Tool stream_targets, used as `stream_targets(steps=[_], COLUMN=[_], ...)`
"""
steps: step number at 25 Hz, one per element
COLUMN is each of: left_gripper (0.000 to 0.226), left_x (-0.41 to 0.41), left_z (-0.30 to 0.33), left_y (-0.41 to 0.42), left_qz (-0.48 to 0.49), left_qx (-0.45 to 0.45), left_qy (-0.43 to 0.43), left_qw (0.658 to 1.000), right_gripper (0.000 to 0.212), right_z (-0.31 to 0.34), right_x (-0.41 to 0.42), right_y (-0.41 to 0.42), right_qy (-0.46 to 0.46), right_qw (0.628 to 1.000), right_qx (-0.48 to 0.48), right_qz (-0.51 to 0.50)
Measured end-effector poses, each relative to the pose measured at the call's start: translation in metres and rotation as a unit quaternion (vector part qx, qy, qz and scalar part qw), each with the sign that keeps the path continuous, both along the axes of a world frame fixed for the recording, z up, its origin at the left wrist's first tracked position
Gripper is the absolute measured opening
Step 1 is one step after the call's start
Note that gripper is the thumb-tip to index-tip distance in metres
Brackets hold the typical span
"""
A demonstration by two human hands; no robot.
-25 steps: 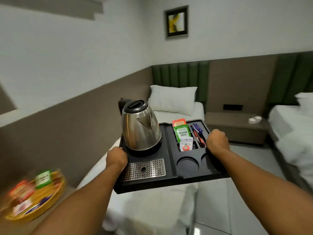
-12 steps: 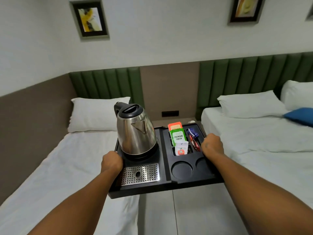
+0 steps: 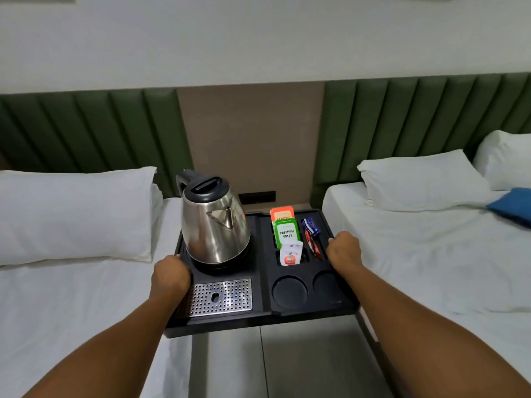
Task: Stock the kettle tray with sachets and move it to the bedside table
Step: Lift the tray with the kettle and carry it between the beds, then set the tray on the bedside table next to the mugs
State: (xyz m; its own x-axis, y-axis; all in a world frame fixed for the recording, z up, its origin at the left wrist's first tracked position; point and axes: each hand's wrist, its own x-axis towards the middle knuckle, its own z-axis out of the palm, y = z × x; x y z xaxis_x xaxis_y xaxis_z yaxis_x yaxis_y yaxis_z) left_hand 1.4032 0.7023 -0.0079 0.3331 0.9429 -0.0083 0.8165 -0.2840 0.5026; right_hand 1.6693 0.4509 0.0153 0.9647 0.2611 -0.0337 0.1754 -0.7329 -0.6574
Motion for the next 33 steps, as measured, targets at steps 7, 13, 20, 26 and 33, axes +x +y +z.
stream_targets(steps=[7, 13, 20, 26, 33], left_gripper=[0.03, 0.036, 0.035, 0.04, 0.039], left_x=[0.183, 0.318, 0.408, 0.427, 0.439], left_z=[-0.05, -0.188, -0.403, -0.507, -0.539], left_y=[0.163, 0.299, 0.41, 0.441, 0.447], left_qz=[0.018, 0.034, 0.024, 0.063, 0.087], left_qx=[-0.012, -0.037, -0.032, -0.027, -0.028], left_qy=[-0.009, -0.009, 0.065, 0.087, 0.037], left_qw=[1.0, 0.999, 0.997, 0.994, 0.995], right_gripper=[0.034, 0.038, 0.037, 0.041, 0.018], right_z=[-0.061, -0.19, -0.386, -0.49, -0.529], right_x=[0.194, 0.347, 0.445, 0.468, 0.486], right_y=[0.166, 0.306, 0.429, 0.467, 0.482], right_qy=[0.118, 0.216, 0.203, 0.137, 0.17], right_qw=[0.993, 0.973, 0.971, 0.965, 0.967], right_qx=[-0.009, -0.081, -0.126, -0.223, -0.188], right_qz=[0.001, 0.003, 0.006, 0.02, 0.014])
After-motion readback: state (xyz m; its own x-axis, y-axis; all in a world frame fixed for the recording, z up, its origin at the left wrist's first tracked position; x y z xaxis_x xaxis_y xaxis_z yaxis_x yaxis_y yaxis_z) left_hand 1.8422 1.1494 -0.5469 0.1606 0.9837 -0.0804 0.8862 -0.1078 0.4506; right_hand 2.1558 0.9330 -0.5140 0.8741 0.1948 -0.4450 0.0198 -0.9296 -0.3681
